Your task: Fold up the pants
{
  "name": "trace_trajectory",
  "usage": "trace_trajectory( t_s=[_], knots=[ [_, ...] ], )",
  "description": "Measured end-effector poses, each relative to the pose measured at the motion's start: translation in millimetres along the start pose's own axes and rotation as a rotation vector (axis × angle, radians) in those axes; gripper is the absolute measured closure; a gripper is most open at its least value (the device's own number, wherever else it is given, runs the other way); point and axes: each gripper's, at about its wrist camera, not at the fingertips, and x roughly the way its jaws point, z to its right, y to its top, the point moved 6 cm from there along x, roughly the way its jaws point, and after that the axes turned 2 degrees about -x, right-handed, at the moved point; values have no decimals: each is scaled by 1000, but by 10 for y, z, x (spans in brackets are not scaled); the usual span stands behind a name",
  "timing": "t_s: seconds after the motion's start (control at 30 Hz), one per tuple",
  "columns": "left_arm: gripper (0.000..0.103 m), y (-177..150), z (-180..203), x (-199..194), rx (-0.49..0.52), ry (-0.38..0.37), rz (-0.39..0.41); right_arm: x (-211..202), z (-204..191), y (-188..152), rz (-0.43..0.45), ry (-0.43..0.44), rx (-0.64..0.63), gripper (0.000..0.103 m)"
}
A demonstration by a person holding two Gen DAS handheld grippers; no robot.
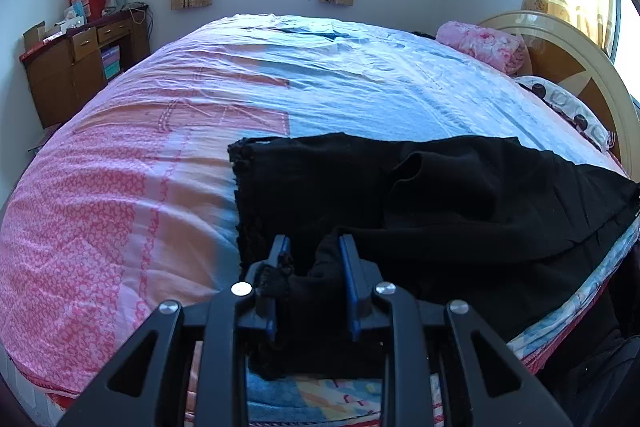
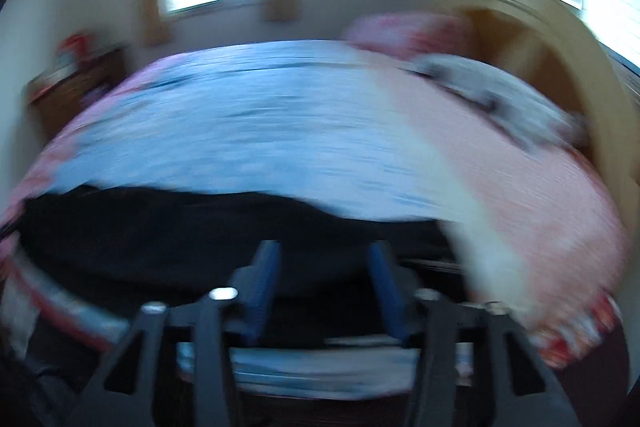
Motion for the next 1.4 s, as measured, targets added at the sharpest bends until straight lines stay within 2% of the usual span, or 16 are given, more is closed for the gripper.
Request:
trace_trajectory(
  t_s=[0.1, 0.2, 0.23, 0.33, 0.4, 0.43, 0.47, 0.5, 0.57, 0.63, 0.77, 0.9, 1.0, 1.13, 1.2, 1.4],
  knots=[
    [76, -41, 29, -18, 19, 7, 10, 425, -1080, 29, -46, 160, -225, 44],
    [76, -55, 41, -15, 19, 9, 13, 788, -1798, -51, -96, 262, -373, 44],
    [76, -62, 42, -16, 20, 9, 13, 935, -2044, -99, -113, 278, -445, 44],
    [76, -67, 48, -25, 15, -1, 14, 1239, -2307, -184, -151, 253, -550, 44],
    [76, -76, 47, -24, 13, -6, 12, 1354, -2397, -268, -191, 272, -583, 44],
    [76, -83, 47, -26, 14, -8, 12, 1366, -2426, -286, -183, 261, -609, 47],
    [76, -83, 47, -26, 17, -9, 12, 1393, -2436, -283, -183, 248, -628, 64],
    [76, -70, 36, -26, 19, -11, 12, 1419, -2414, -295, -196, 250, -629, 75],
    [76, -52, 25, -32, 20, -15, 13, 1444, -2353, -234, -205, 269, -574, 91],
    [76, -33, 27, -59, 31, -16, 16, 1400, -2305, -187, -197, 286, -551, 98],
    [76, -19, 30, -211, 58, -32, 27, 1105, -2285, -142, -159, 309, -562, 100],
    [76, -154, 15, -325, 81, -66, 25, 882, -2236, -237, -183, 378, -556, 100],
    [75, -313, -19, -254, 63, -69, -8, 970, -2219, -395, -217, 386, -563, 100],
    [62, -335, -97, -172, 2, -60, -3, 1244, -2290, -662, -310, 400, -551, 100],
    [66, -304, -81, -184, 17, -54, -3, 1237, -2304, -621, -318, 400, -541, 100],
    [73, -243, -36, -197, 82, -58, -44, 927, -2176, -228, -222, 457, -432, 100]
  ],
)
